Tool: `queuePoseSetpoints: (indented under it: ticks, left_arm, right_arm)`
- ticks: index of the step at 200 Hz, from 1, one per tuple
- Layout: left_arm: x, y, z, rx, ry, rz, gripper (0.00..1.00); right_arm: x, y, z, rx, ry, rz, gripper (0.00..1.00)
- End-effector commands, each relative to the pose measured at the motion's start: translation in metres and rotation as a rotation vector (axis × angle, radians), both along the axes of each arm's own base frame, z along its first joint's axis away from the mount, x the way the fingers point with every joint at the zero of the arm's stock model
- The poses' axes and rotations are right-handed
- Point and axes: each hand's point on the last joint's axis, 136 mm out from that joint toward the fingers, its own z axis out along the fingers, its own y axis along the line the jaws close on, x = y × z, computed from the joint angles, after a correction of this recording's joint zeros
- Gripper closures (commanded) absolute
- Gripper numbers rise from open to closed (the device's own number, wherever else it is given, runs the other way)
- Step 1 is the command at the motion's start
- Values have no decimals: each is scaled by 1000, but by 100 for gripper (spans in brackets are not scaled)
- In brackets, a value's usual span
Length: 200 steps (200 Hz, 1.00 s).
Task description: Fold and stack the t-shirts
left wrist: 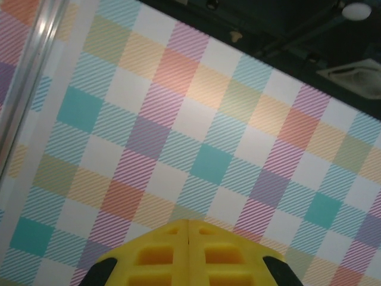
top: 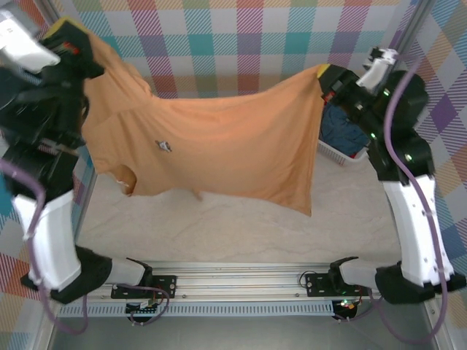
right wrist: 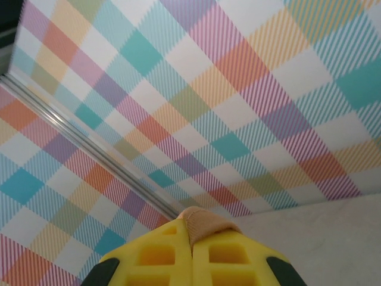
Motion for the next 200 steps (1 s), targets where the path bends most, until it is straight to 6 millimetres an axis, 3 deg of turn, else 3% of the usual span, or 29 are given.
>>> queuePoseSetpoints:
  ticks: [1,14,29,44,55,69,103,123,137,152,167,182,189,200]
  left_arm:
    - [87,-15,-57,4,181,-39,100]
    - [118,-6,-71,-46,210,-54,100]
    - [146,6,-75,-120,200,-88,100]
    - [165,16,-65,-176,146,-136,100]
    - [167,21,-50,-198,89,-159,100]
    - [157,28,-24,-224,-3,-181,100]
    - [105,52,28,-290,-176,-193,100]
    - [68,49,52,-294,-248,-231,100]
    - [48,45,55,-292,-237,-243,100]
    - [41,43,33,-309,-118,-231,100]
    - [46,29,-14,-353,60,-289,100]
    - [65,14,-117,-453,334,-311,100]
    - [62,5,-165,-493,444,-314,100]
    - [55,-4,-259,-550,643,-299,100]
  right_arm:
    - [45,23,-14,53,51,66,100]
    - [69,34,-17,70,57,106,100]
    - [94,45,-18,78,63,142,100]
    - [113,51,-10,82,50,163,100]
    - [123,54,-2,86,29,171,100]
    - [133,53,11,98,5,167,100]
    - [137,36,45,153,-59,145,100]
    - [136,28,49,182,-53,150,100]
    - [136,27,43,174,-34,164,100]
    - [139,33,20,164,33,203,100]
    - [142,45,-16,151,130,272,100]
    - [144,56,-75,145,272,324,100]
    - [143,57,-106,149,344,334,100]
    - [137,58,-159,159,435,331,100]
